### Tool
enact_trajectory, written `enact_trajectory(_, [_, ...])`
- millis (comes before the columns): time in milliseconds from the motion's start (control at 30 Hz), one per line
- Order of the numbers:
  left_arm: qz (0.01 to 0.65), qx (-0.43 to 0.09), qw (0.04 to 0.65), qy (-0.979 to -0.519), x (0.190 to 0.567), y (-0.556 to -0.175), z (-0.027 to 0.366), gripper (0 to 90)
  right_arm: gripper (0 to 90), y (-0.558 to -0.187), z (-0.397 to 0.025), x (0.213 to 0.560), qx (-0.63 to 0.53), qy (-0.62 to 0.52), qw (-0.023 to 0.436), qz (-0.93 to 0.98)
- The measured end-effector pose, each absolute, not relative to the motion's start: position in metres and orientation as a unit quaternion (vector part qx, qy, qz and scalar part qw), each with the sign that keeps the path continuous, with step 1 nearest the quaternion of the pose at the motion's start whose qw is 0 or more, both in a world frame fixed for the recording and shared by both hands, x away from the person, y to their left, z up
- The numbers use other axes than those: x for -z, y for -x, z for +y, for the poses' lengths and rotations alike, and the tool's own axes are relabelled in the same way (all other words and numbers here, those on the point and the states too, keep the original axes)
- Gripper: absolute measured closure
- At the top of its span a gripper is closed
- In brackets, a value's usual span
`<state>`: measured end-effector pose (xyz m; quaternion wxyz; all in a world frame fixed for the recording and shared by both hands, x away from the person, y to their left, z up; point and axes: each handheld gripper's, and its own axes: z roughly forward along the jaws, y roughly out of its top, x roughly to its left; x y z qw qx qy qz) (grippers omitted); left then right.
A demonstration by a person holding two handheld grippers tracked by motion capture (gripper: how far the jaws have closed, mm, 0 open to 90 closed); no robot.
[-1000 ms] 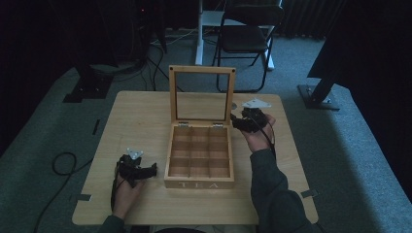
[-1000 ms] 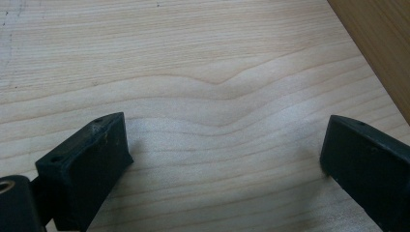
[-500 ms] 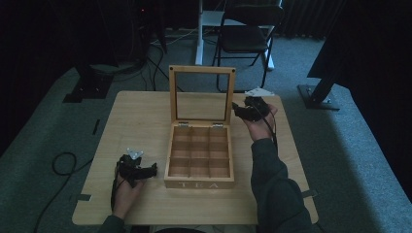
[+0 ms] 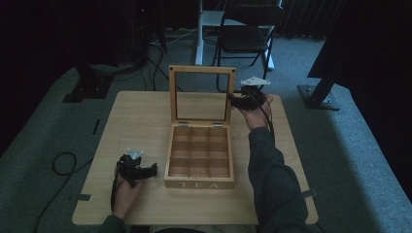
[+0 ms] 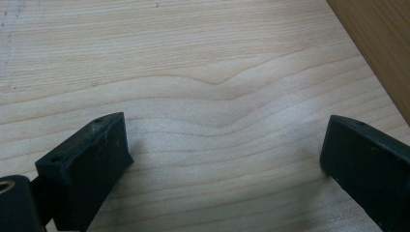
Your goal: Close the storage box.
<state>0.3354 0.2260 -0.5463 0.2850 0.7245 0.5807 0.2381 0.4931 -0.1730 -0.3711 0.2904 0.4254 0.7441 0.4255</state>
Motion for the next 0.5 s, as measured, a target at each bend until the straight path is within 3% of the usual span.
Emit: enact_trajectory(500, [0.581, -0.238, 0.286, -0.724, 0.546, -0.335, 0.226, 3.5, 39.3, -0.52, -0.162, 0.366, -0.442, -0.411, 0.267, 0.752])
